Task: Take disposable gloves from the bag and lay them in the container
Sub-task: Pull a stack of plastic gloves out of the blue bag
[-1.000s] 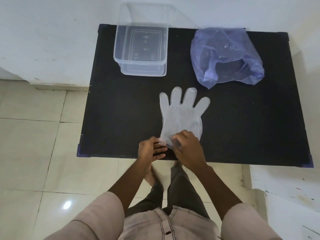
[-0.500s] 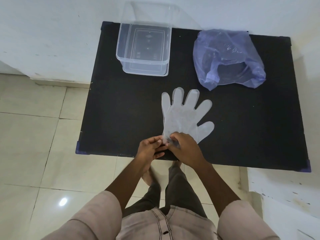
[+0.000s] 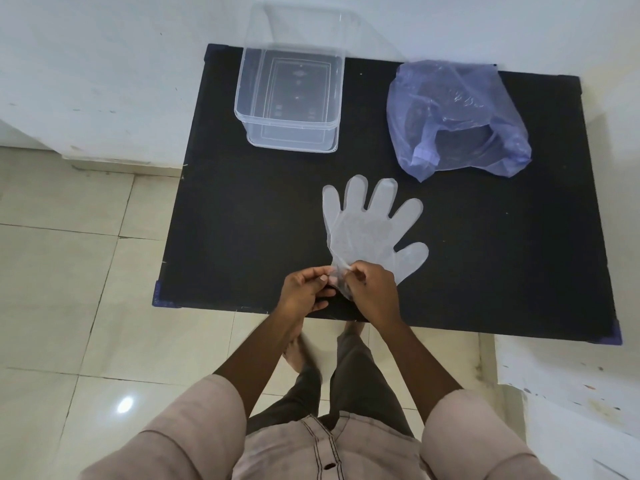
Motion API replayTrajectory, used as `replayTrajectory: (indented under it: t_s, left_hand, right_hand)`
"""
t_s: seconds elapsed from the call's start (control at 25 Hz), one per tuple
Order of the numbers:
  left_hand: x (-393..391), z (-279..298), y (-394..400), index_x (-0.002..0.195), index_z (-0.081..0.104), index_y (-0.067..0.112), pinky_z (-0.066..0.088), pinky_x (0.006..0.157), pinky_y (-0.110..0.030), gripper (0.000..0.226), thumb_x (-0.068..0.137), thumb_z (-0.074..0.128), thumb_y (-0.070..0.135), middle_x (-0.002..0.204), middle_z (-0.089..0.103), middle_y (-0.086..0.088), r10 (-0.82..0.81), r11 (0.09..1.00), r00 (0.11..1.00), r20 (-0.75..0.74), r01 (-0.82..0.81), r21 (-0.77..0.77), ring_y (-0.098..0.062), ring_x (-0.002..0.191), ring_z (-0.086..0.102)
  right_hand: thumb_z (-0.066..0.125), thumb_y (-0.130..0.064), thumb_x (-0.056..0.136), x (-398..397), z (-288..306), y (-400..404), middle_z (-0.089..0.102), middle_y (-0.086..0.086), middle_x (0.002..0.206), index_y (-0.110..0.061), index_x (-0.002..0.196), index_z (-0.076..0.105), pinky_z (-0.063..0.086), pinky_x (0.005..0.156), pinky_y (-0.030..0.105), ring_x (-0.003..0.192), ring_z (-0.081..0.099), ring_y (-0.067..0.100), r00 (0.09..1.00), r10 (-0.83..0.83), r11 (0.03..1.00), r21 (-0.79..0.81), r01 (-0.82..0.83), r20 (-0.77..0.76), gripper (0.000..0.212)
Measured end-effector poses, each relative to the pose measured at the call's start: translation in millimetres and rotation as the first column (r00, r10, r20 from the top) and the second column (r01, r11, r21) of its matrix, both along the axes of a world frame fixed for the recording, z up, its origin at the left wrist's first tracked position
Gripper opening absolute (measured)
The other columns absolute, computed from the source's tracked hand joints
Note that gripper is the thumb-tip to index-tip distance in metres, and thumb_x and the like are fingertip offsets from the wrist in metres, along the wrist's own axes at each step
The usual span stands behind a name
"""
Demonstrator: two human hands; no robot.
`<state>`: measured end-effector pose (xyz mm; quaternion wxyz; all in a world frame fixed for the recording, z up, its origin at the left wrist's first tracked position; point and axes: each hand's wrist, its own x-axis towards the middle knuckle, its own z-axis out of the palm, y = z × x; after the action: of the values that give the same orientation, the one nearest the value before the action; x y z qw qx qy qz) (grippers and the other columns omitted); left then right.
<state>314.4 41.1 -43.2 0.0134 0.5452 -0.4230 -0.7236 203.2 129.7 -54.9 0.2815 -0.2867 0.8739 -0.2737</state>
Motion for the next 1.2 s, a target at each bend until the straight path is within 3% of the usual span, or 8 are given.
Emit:
replayTrajectory:
  t_s: [0.16,0.32,0.44,0.52,0.56,0.72,1.0,1.2]
  left_hand:
    - [5,-2,-1,0.098,0.071,0.016,0.057,0.068,-0.027,0.020,0.097,0.052,0.009,0.096,0.074,-0.008,0.066,0.985,0.990,0.127,-0.044,-0.164,-0.014,0.072,0.066]
    - [12,-2,2,0.114,0.061,0.014,0.055,0.090,-0.040,0.020,0.095,0.053,0.011,0.117,0.066,-0.012,-0.070,0.856,0.947,0.313,0.218,-0.469,-0.023,0.095,0.065]
    - [15,-4,20,0.132,0.047,0.015,0.037,0.110,-0.050,0.045,0.090,0.056,0.027,0.136,0.054,-0.013,-0.244,0.279,0.827,0.507,0.560,-0.780,-0.033,0.124,0.052]
    - [17,-14,33,0.144,0.033,0.013,0.019,0.115,-0.052,0.062,0.092,0.047,0.042,0.152,0.041,-0.014,-0.406,-0.080,0.679,0.612,0.640,-0.764,-0.035,0.140,0.037]
    - [19,-20,35,0.150,0.023,0.013,0.011,0.117,-0.052,0.068,0.094,0.038,0.049,0.158,0.030,-0.013,-0.459,-0.154,0.590,0.665,0.684,-0.713,-0.033,0.146,0.024]
    - [25,-45,29,0.153,-0.006,0.015,-0.008,0.120,-0.047,0.083,0.092,0.011,0.069,0.164,-0.002,-0.007,-0.508,-0.159,0.391,0.768,0.833,-0.530,-0.026,0.149,-0.010]
    - [23,-41,24,0.151,-0.015,0.017,-0.012,0.116,-0.042,0.085,0.090,0.014,0.070,0.164,-0.010,-0.004,-0.545,-0.171,0.307,0.780,0.870,-0.462,-0.026,0.148,-0.014]
    - [10,-19,18,0.151,-0.015,0.014,0.000,0.120,-0.049,0.086,0.093,0.024,0.065,0.163,-0.014,-0.008,-0.607,-0.149,0.220,0.764,0.912,-0.381,-0.029,0.149,-0.013]
  right_hand:
    - [0.060,-0.022,0.092,-9,2,5,0.067,0.008,0.073,-0.007,0.076,0.064,0.052,0.064,0.023,0.067,0.063,0.021,0.995,-0.095,0.994,-0.057,0.098,0.042,0.022]
    - [0.066,-0.017,0.089,-20,4,7,0.072,0.014,0.087,0.003,0.088,0.070,0.035,0.065,0.006,0.070,0.055,0.011,0.992,-0.117,0.990,-0.079,0.113,-0.053,0.020]
    - [0.065,-0.020,0.090,-24,5,5,0.073,0.015,0.089,0.000,0.091,0.070,0.049,0.077,0.021,0.074,0.062,0.017,0.996,-0.082,0.994,-0.071,0.079,-0.040,0.021]
    - [0.064,-0.021,0.091,-25,5,3,0.074,0.014,0.092,-0.001,0.093,0.070,0.049,0.080,0.023,0.080,0.067,0.022,0.997,-0.056,0.996,-0.074,0.051,-0.055,0.021]
    - [0.063,-0.021,0.091,-25,5,2,0.074,0.014,0.095,-0.001,0.095,0.070,0.048,0.082,0.024,0.083,0.067,0.023,0.997,-0.049,0.996,-0.077,0.044,-0.064,0.022]
    - [0.062,-0.021,0.092,-28,6,1,0.074,0.014,0.098,-0.002,0.098,0.071,0.048,0.081,0.024,0.081,0.063,0.016,0.995,-0.032,0.997,-0.071,0.025,-0.095,0.021]
    - [0.063,-0.017,0.091,-52,27,-7,0.074,0.013,0.093,-0.004,0.094,0.071,0.045,0.077,0.022,0.074,0.057,0.012,0.982,0.041,0.999,-0.020,-0.046,-0.186,0.016]
    - [0.061,-0.015,0.092,-92,73,-17,0.072,0.012,0.086,-0.005,0.089,0.070,0.055,0.076,0.034,0.075,0.066,0.021,0.947,0.061,0.997,-0.025,-0.072,-0.316,0.014]
